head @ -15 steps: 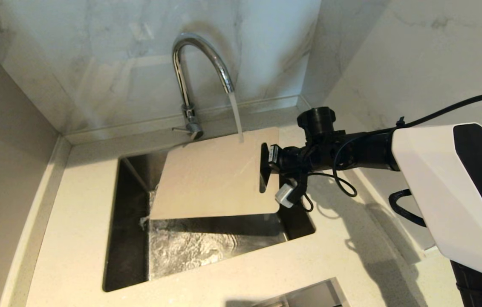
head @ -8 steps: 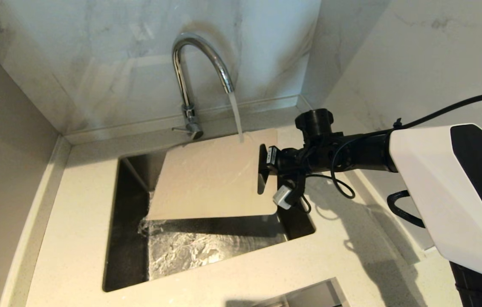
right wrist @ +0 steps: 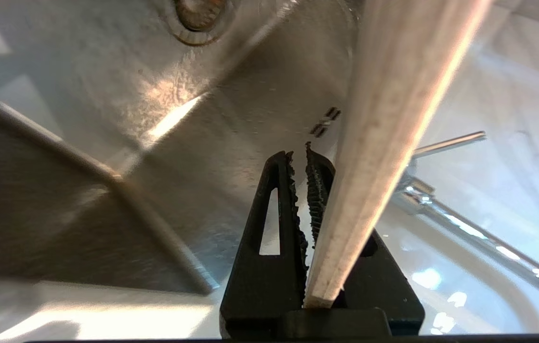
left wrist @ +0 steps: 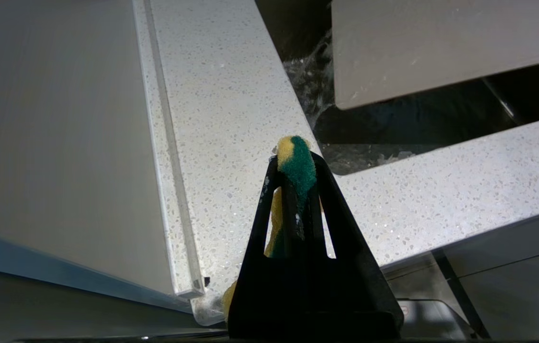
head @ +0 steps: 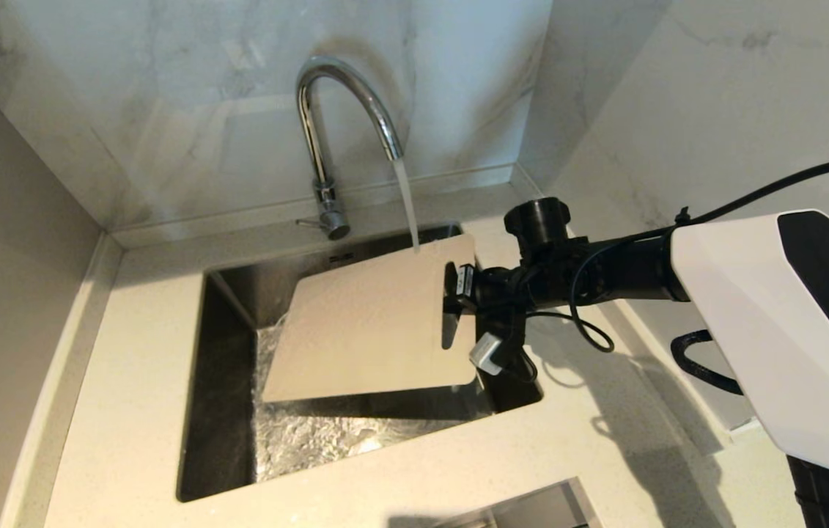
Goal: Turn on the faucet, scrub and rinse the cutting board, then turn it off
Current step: Scrub the cutting board underwater
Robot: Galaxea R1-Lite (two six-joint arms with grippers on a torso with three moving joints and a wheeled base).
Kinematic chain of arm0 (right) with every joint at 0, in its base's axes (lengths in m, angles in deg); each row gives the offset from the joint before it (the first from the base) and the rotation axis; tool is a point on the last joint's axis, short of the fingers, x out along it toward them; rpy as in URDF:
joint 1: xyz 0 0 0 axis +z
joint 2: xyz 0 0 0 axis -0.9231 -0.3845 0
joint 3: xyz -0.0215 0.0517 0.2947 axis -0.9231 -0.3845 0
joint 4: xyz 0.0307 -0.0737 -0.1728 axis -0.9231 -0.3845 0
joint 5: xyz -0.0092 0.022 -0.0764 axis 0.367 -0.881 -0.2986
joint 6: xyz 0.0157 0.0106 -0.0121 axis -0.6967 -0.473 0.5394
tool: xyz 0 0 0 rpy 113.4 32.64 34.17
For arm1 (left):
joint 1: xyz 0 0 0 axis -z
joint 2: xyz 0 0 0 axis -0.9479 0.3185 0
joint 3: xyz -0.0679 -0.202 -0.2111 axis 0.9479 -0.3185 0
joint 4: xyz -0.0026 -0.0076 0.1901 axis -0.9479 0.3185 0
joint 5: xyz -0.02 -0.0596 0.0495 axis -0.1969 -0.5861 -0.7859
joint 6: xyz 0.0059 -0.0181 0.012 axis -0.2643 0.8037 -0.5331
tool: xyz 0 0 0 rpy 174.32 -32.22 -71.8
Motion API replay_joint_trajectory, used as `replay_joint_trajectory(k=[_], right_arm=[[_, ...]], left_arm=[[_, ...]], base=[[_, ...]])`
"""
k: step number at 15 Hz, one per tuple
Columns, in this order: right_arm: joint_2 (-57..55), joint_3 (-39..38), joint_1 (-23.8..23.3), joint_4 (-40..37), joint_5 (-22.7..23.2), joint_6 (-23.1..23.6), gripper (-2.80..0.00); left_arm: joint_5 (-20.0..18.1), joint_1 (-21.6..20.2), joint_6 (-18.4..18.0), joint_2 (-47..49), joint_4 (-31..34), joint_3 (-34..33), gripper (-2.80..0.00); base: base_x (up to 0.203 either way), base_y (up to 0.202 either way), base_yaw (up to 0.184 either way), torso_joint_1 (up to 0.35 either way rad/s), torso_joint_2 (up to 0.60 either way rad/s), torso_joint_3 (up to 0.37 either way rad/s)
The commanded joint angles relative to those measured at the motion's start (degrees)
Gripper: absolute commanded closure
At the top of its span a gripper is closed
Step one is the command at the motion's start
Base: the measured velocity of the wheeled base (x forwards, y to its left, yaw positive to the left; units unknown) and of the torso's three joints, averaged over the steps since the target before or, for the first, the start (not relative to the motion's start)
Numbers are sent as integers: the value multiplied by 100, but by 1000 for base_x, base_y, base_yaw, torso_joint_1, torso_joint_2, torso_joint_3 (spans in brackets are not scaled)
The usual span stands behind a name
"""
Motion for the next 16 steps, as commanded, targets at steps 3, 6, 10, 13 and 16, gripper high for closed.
replay_joint_trajectory(k=[3,6,10,13,16], right_arm=[[546,-648,50,16,35,97,0],[854,-1398,180,601,21,54,0],[1251,-2099,354,1053,26,-112,0],[1468,-2602,412,1311,37,-140,0],[1541,-3188,471,2126,85,-450,0]], left_arm=[[1,0,-3,-1,0,0,0],[1,0,-7,-1,0,0,0],[1,0,-15,-1,0,0,0],[1,0,-15,-1,0,0,0],[1,0,-26,-1,0,0,0]], base=[[0,0,0,0,0,0],[0,0,0,0,0,0],[0,0,0,0,0,0],[0,0,0,0,0,0],[0,0,0,0,0,0]])
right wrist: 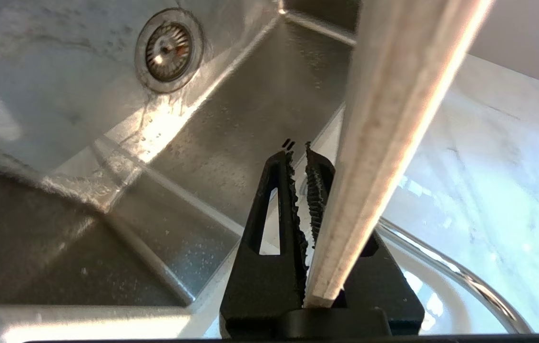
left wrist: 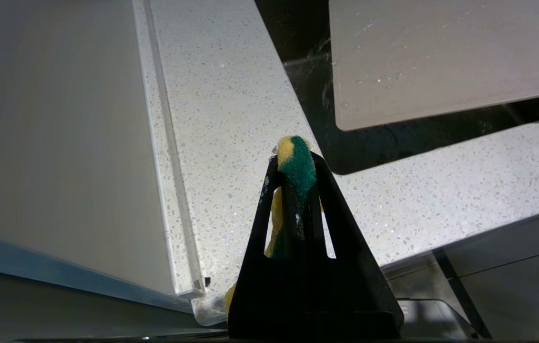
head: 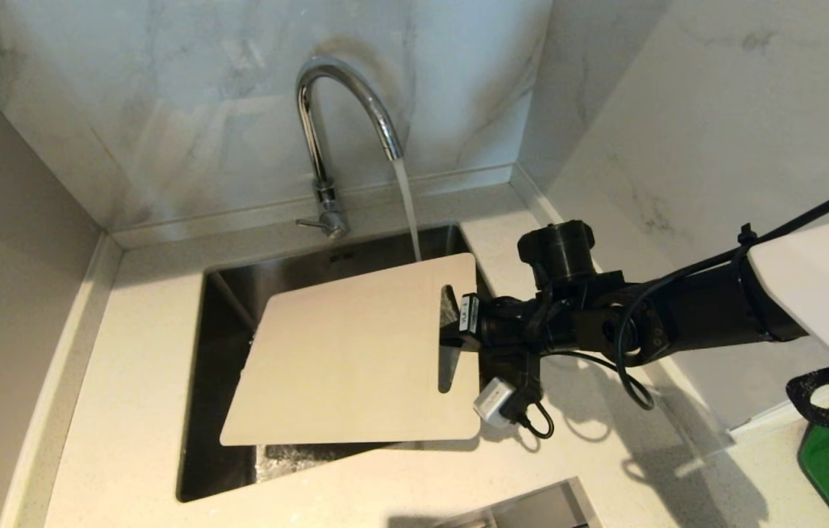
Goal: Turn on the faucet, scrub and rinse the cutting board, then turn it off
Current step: Scrub the cutting board underwater
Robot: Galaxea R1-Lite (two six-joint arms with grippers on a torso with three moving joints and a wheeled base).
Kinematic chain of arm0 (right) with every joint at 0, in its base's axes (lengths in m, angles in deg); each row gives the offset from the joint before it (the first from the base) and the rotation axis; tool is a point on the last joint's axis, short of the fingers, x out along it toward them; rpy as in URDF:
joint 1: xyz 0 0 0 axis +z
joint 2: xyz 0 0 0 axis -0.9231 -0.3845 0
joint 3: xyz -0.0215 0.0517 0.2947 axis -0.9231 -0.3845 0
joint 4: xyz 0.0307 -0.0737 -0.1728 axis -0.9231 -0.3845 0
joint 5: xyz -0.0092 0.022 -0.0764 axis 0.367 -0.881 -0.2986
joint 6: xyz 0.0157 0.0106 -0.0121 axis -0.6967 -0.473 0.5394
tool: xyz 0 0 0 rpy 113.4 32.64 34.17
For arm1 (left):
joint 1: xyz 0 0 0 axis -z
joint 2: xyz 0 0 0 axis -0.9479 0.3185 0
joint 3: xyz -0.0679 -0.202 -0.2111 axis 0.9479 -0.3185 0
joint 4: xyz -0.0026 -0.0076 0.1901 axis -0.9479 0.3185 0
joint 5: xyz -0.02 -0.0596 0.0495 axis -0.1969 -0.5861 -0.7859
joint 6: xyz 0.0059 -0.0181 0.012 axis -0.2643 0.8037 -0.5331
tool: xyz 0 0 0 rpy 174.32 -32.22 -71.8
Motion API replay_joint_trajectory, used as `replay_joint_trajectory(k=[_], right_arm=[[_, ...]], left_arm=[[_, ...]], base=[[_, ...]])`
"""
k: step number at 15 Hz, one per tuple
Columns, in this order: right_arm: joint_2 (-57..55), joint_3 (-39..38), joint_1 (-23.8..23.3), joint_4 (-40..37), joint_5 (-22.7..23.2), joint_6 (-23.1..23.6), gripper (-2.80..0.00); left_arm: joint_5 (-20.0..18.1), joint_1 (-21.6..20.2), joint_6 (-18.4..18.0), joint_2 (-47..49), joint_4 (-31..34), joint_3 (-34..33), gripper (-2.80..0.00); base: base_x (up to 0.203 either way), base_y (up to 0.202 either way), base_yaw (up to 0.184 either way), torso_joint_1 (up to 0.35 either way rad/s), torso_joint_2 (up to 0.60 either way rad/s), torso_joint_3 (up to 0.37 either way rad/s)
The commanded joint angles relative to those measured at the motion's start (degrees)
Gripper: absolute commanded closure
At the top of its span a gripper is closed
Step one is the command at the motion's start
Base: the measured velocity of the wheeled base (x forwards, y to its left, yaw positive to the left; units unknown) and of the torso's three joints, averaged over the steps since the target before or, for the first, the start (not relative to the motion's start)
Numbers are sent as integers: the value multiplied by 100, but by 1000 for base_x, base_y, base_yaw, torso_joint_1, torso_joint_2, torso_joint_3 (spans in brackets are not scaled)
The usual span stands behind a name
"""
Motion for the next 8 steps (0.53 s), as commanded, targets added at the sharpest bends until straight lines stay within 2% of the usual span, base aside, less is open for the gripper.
replay_joint_trajectory(k=[1,5,8], right_arm=[[105,-401,44,550,78,-101,0],[155,-568,62,710,213,-122,0],[264,-610,122,711,223,-131,0]], left_arm=[[0,0,-23,-1,10,7,0],[33,-8,-91,307,20,184,0],[265,40,-80,1091,22,1505,0]], base=[[0,0,0,0,0,0],[0,0,0,0,0,0],[0,0,0,0,0,0]])
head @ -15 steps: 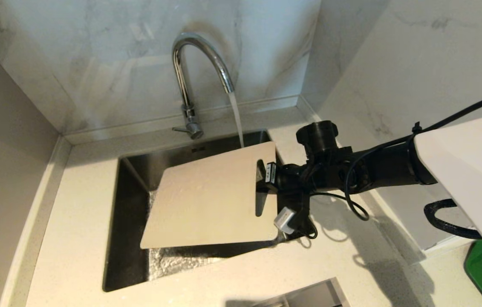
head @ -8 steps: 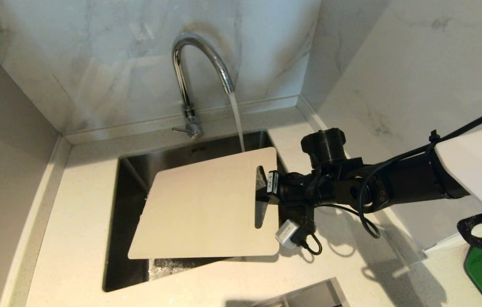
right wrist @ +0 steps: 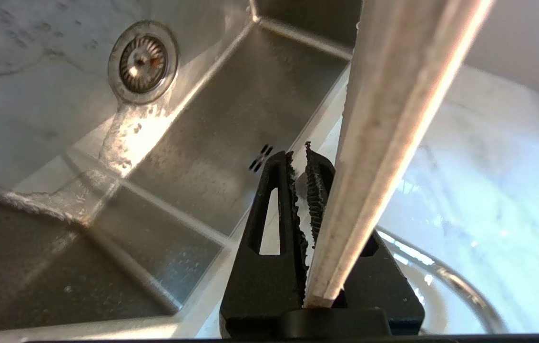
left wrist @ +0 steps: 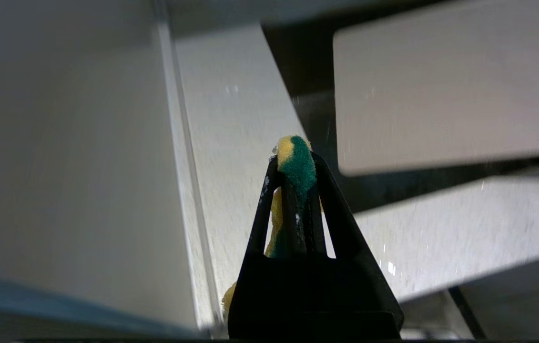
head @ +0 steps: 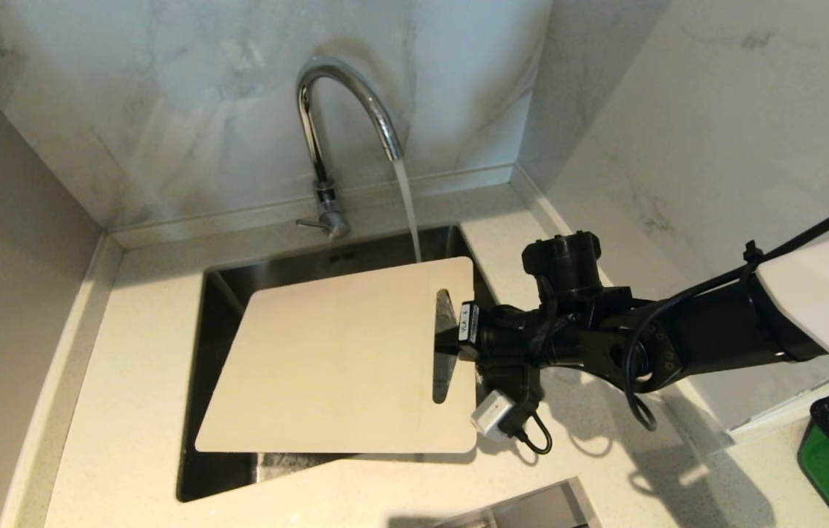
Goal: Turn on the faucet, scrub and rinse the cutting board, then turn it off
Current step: Scrub the cutting board underwater
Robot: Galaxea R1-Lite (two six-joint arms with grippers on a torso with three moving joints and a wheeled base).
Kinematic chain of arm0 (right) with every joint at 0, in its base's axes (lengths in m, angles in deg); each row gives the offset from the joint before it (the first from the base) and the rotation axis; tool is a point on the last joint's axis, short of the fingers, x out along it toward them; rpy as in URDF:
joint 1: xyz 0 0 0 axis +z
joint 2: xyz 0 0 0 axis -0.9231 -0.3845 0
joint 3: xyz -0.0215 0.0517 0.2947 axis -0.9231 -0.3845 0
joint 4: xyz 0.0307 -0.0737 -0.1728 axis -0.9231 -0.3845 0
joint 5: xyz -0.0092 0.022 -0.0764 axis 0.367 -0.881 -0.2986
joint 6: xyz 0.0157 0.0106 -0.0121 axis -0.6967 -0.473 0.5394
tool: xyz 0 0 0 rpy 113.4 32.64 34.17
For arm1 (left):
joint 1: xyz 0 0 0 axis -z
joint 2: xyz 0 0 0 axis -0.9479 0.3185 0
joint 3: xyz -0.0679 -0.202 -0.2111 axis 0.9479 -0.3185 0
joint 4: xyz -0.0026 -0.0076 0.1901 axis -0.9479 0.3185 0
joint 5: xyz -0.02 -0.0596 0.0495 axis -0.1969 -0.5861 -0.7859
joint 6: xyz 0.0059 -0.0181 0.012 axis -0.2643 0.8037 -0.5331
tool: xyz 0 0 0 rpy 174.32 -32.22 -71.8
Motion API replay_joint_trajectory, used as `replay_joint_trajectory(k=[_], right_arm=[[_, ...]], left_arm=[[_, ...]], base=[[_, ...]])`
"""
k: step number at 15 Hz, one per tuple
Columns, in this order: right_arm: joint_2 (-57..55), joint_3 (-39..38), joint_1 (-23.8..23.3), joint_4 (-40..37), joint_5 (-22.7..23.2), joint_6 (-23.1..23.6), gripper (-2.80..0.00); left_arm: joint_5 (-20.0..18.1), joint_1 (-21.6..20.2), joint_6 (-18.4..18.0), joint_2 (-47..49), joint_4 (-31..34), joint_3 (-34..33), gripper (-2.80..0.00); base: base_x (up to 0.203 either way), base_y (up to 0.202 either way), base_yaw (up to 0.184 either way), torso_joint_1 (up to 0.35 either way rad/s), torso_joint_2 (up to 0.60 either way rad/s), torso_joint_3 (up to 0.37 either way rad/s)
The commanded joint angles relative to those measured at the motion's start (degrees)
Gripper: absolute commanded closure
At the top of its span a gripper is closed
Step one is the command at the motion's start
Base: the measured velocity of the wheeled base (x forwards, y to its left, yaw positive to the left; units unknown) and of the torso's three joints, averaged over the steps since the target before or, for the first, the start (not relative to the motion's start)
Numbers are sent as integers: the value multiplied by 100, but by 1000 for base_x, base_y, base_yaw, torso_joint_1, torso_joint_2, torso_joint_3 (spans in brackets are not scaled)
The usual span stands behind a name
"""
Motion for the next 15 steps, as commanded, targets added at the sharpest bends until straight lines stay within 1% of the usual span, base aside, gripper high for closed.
replay_joint_trajectory(k=[1,3,6,8,10,12,13,14,15], right_arm=[[132,-61,64,4,17,78,0],[257,-193,79,7,19,78,0],[362,-239,83,2,17,61,0],[371,-257,114,2,17,17,0],[397,-292,118,2,23,-8,0],[425,-301,118,2,25,-18,0],[455,-310,118,2,25,-18,0],[459,-343,118,2,25,-18,0],[459,-371,138,2,25,-18,0]], left_arm=[[91,67,-2,942,-9,1158,0],[167,100,-7,1773,8,2215,0],[199,111,-9,2911,21,3336,0],[212,98,-22,3644,77,4292,0],[224,40,-52,4271,483,5448,0],[228,-30,-61,4954,1211,6505,0],[216,-49,-35,5276,1561,6838,0],[202,-30,74,5546,1827,7024,0],[197,159,366,5739,1990,7132,0]], base=[[0,0,0,0,0,0],[0,0,0,0,0,0],[0,0,0,0,0,0],[0,0,0,0,0,0],[0,0,0,0,0,0],[0,0,0,0,0,0],[0,0,0,0,0,0],[0,0,0,0,0,0],[0,0,0,0,0,0]])
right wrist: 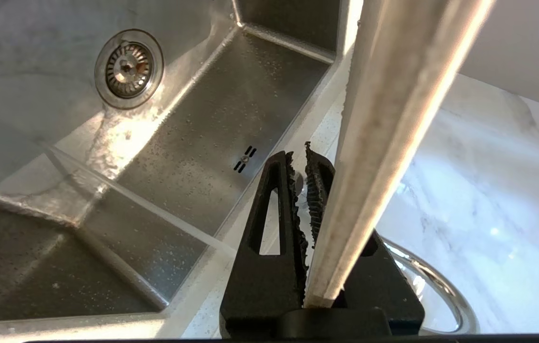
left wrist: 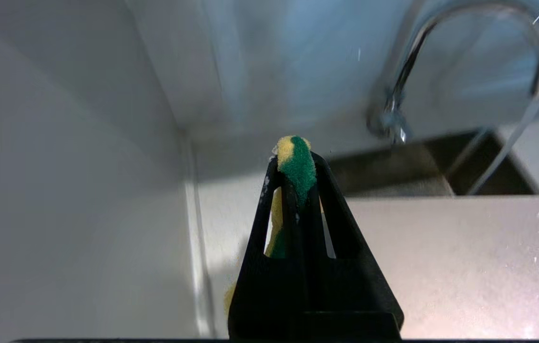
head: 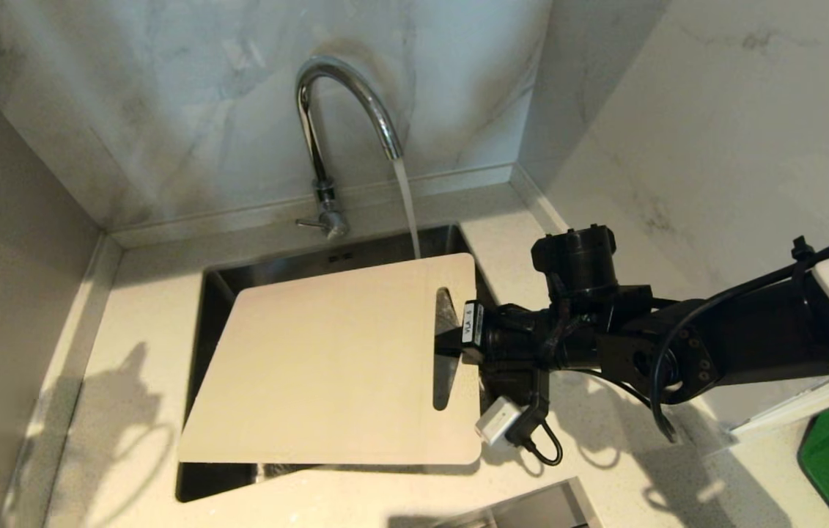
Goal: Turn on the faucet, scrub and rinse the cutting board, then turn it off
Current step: Scrub the cutting board underwater
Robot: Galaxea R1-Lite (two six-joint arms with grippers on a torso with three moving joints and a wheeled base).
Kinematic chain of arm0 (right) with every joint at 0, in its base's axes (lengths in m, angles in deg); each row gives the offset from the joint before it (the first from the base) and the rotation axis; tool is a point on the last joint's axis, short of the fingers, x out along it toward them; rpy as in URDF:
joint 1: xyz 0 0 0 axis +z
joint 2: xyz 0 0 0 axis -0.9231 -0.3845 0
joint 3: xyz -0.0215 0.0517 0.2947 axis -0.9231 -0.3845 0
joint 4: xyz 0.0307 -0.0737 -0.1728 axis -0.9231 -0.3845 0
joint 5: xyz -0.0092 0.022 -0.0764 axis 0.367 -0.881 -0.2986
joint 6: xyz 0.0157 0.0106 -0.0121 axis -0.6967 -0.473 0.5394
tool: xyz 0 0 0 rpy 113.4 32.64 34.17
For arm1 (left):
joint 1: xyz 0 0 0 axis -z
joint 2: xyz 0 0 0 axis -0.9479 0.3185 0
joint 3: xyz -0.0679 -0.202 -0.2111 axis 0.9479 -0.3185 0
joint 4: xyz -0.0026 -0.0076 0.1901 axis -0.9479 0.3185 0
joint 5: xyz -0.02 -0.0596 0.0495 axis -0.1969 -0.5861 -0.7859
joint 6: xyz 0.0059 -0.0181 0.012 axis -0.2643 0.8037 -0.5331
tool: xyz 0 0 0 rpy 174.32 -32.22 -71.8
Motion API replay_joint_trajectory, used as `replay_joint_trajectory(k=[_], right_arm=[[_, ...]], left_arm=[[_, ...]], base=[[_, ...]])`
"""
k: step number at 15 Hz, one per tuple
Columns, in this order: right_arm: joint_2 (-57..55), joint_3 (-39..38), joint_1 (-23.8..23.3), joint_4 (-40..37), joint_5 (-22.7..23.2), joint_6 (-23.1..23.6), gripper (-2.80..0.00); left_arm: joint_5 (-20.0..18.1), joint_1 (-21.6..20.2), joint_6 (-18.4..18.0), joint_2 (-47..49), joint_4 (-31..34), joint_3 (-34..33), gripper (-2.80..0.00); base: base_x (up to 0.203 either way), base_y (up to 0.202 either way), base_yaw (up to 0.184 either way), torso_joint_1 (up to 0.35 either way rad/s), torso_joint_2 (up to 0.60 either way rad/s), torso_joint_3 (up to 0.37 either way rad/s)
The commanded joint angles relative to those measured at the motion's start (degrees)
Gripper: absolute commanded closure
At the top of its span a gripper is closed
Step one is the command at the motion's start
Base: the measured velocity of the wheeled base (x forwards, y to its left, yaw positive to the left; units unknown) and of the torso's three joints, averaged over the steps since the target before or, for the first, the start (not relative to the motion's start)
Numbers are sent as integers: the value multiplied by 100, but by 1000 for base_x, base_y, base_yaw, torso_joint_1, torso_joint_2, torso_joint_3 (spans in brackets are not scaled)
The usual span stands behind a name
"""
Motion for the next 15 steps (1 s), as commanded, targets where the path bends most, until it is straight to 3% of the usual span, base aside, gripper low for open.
replay_joint_trajectory(k=[1,3,6,9,11,15], right_arm=[[15,-54,50,13,20,83,0],[28,-90,103,13,20,83,0],[96,-245,264,13,14,83,0],[112,-290,411,13,11,83,0],[164,-408,523,20,6,83,0],[253,-668,582,303,-15,83,0]], left_arm=[[0,526,625,823,361,374,0],[-29,1220,1767,1148,733,513,0],[-116,2177,2838,1539,867,550,0],[-658,2923,3895,1926,870,531,0],[-870,3073,4230,2214,814,423,0],[-1050,3161,4264,2799,-228,-80,0]], base=[[0,0,0,0,0,0],[0,0,0,0,0,0],[0,0,0,0,0,0],[0,0,0,0,0,0],[0,0,0,0,0,0],[0,0,0,0,0,0]])
